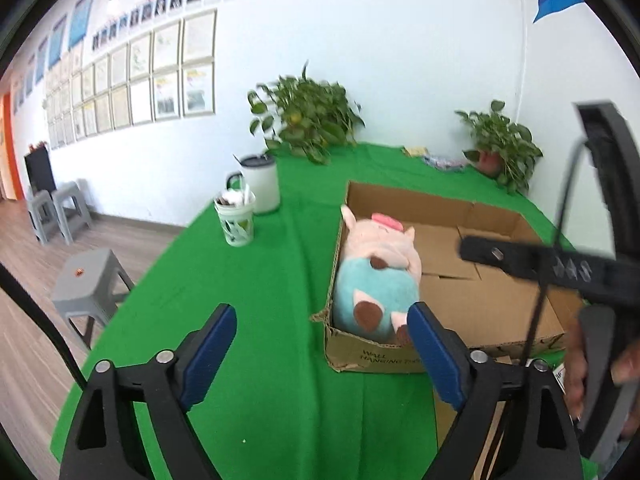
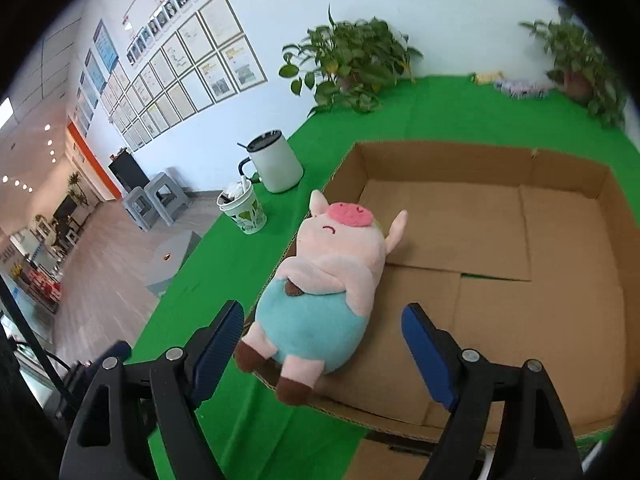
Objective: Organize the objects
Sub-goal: 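Withdraw the left tool from the box and move toward the long brown box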
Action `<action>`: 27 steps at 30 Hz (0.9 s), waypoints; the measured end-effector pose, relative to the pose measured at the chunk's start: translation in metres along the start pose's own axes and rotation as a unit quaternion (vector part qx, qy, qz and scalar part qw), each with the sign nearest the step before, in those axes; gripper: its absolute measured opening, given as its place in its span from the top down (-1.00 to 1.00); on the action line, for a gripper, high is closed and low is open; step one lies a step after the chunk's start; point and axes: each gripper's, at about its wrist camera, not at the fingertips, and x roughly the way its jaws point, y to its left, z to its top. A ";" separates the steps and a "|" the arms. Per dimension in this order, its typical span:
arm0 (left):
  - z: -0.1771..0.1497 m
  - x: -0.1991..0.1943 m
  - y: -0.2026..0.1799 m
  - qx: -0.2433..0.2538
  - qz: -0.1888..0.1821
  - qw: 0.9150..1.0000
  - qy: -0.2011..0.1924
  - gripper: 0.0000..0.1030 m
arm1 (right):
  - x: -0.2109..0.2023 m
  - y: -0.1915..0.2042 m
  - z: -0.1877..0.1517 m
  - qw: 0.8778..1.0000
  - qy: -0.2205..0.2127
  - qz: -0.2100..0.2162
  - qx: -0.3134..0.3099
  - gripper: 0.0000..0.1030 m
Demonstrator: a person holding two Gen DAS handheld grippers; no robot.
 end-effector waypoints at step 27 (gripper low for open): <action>-0.055 -0.102 -0.060 0.035 -0.082 0.994 -0.064 -0.98 | -0.111 -0.037 -0.127 0.988 -0.115 -0.107 0.008 -1.00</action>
